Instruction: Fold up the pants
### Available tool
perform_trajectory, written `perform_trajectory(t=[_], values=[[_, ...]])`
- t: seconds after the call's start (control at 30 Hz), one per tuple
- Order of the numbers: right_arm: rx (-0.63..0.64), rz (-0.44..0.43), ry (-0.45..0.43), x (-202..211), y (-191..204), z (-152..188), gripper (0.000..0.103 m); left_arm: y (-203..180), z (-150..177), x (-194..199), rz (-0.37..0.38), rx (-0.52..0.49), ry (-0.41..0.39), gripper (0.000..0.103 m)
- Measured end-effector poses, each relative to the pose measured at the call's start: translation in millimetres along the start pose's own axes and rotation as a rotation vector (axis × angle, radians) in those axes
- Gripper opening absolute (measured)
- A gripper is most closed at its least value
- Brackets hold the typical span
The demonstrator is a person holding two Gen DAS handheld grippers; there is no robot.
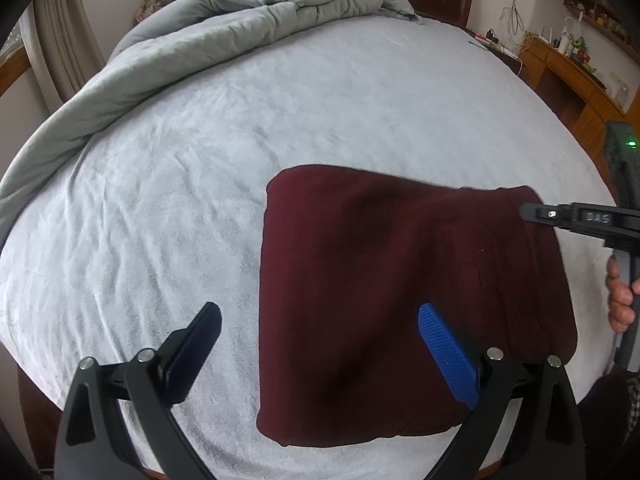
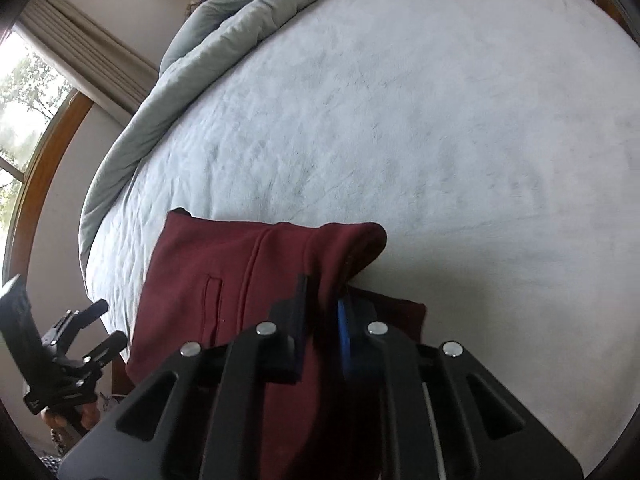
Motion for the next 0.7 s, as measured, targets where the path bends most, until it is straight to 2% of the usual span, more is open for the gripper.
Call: perform_trajectory(t=[0.1, 0.2, 0.23, 0.3, 0.43, 0.47, 0.53, 0.7], values=[[-0.026, 0.043, 0.021, 1.4, -13.0, 3.4, 0.011, 3.1, 0.8, -2.2, 0.005, 0.014, 0.006, 0.099], [-0.021, 0.104, 0.061, -18.6, -23.6, 10.4, 0.013, 8.6, 5.7, -10.7, 0.005, 0.035, 0.035, 0.099], [-0.020, 0.097, 0.057, -21.4, -22.4, 10.0, 0.014, 10.9, 7.8, -13.0, 0.003, 0.039, 0.043, 0.099], [-0.022, 0.074, 0.042, -17.7, -18.1, 8.8, 0.028, 14.7, 11.6, -15.1, -0.002, 0.044, 0.051, 0.099], [-0.011, 0.049, 0.012, 5.1, -15.3, 16.8, 0.036, 24.1, 20.0, -18.8, -0.005, 0.070, 0.067, 0.099], [-0.022, 0.031, 0.019, 13.7, -15.3, 25.5, 0.044, 26.0, 21.5, -19.7, -0.005, 0.077, 0.069, 0.099], [-0.041, -0.001, 0.033, 21.8, -14.5, 38.0, 0.046, 29.2, 24.7, -21.7, 0.000, 0.090, 0.076, 0.099], [-0.078, -0.086, 0.127, 33.9, -5.5, 93.5, 0.054, 28.9, 31.3, -26.7, 0.015, 0.103, 0.100, 0.099]])
Point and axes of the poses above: each gripper's, at about its wrist camera, not at the fingertips, and x roughly against the way its jaws point, y to its left, z to its underside, the point moved 10 cm from there along -x, roughly the way its jaws point, and after that the axes turned 8 degrees about z, right-handed, at the moved point
